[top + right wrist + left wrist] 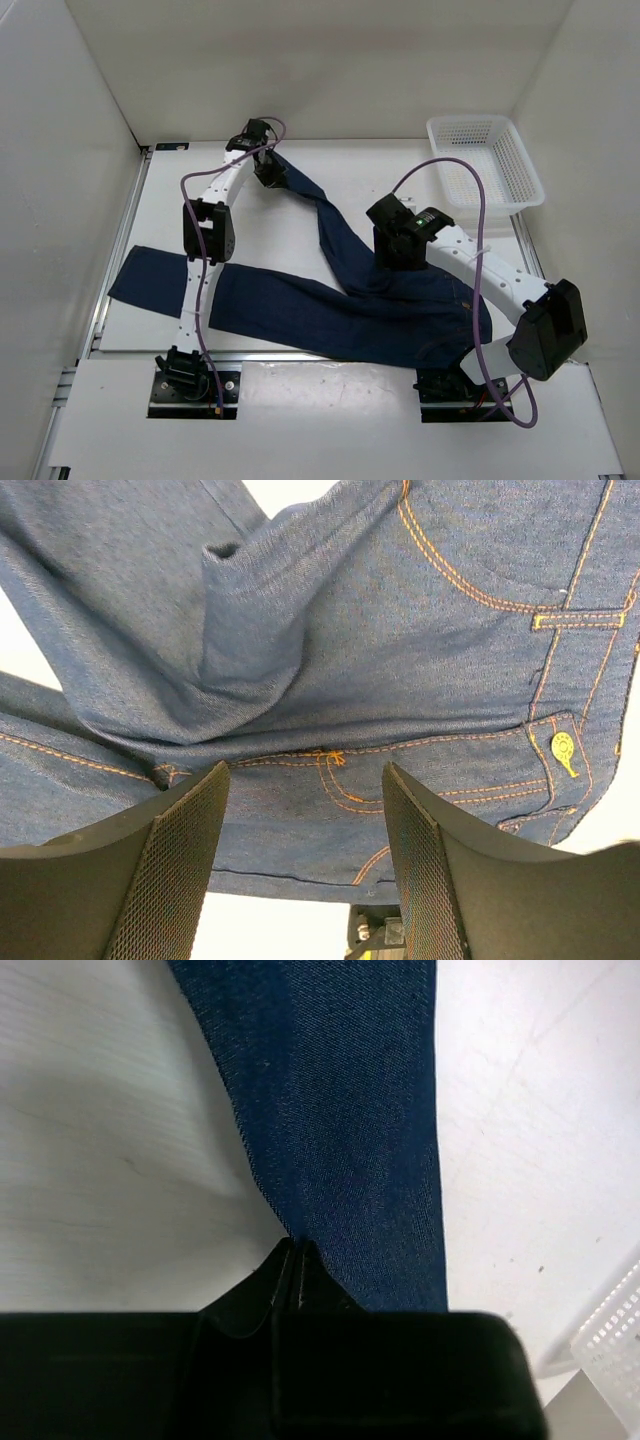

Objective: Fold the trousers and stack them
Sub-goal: Flatten the trousers out

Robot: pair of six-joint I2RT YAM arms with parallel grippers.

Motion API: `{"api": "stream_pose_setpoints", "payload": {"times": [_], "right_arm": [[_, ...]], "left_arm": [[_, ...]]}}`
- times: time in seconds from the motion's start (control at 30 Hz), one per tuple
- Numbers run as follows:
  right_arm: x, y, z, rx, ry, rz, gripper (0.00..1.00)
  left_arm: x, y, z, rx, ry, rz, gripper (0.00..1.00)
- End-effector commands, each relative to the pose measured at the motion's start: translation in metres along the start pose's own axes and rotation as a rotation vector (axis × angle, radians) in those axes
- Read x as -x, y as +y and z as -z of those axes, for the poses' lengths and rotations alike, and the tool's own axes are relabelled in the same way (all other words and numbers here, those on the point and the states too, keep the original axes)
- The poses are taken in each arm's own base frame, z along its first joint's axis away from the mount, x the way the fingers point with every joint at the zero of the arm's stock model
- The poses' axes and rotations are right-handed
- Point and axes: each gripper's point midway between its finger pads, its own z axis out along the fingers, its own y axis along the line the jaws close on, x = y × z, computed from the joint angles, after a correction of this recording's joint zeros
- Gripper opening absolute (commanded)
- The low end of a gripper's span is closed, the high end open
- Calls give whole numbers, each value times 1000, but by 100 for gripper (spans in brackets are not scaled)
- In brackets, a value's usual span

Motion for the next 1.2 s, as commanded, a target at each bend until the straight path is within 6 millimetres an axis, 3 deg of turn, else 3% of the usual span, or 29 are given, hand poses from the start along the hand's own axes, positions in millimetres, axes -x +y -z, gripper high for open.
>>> {"api": "stream_pose_setpoints", "payload": {"times": [0.0, 0.07, 0.1, 0.13, 0.17, 0.2, 0.23, 0.27, 0.3, 0.33, 0.4, 0.43, 0.6, 0.67, 0.73, 0.8, 0.83, 0.87, 0.9, 0.93, 0.97, 1.0, 1.1, 1.17], "right_arm": [[4, -3, 5, -19, -4, -15, 68], [4, -7, 8, -31, -10, -23, 68], [5, -7, 10, -32, -9, -23, 68], [7, -10, 12, -38, -25, -26, 68], [7, -13, 16, -47, -31, -35, 68], [5, -15, 16, -52, -24, -32, 68], [10, -16, 21, -51, -50, -49, 68], [13, -20, 24, -55, -66, -63, 68], [11, -23, 24, -70, -62, -76, 68], [14, -31, 27, -88, -83, -94, 68], [14, -44, 27, -122, -92, -156, 65], [12, -51, 26, -135, -97, -177, 62], [23, -77, 13, -137, -117, -337, 59], [21, -75, 2, -89, -89, -383, 59], [21, -81, -4, -70, -78, -448, 59], [18, -87, -15, -55, -61, -493, 59], [17, -89, -18, -52, -55, -510, 59], [21, -98, -22, -47, -61, -560, 59], [20, -102, -26, -34, -52, -600, 59], [15, -104, -32, -20, -30, -629, 59], [13, -111, -38, 9, 1, -690, 59], [13, -114, -41, 24, 2, -719, 59], [1, -137, -55, -6, 46, -816, 61], [1, -150, -59, -18, 47, -856, 65]], "left_arm": [[33, -16, 43, -43, -105, -18, 10], [40, 2, 50, 5, -124, -20, 10], [46, -3, 72, 1, -163, -23, 10], [49, 1, 82, 25, -189, -45, 10], [48, 16, 86, 62, -184, -44, 10], [53, 8, 116, 46, -230, -58, 10], [52, 11, 130, 58, -243, -67, 10], [44, 27, 135, 118, -234, -74, 10], [40, 32, 148, 135, -240, -91, 10], [40, 29, 180, 128, -275, -101, 10], [19, 53, 195, 225, -245, -129, 10], [11, 49, 215, 210, -254, -151, 10], [-25, 98, 246, 384, -182, -203, 10], [-33, 109, 260, 438, -180, -227, 10], [-25, 117, 265, 488, -211, -263, 10], [-11, 125, 255, 519, -191, -271, 10], [13, 124, 258, 511, -230, -243, 10], [22, 135, 232, 548, -190, -241, 10], [34, 142, 224, 568, -177, -236, 10], [59, 144, 233, 559, -202, -197, 14], [68, 149, 226, 559, -183, -175, 17], [70, 163, 199, 579, -112, -174, 21], [83, 162, 216, 547, -157, -114, 21], [74, 168, 212, 545, -142, -113, 21]]}}
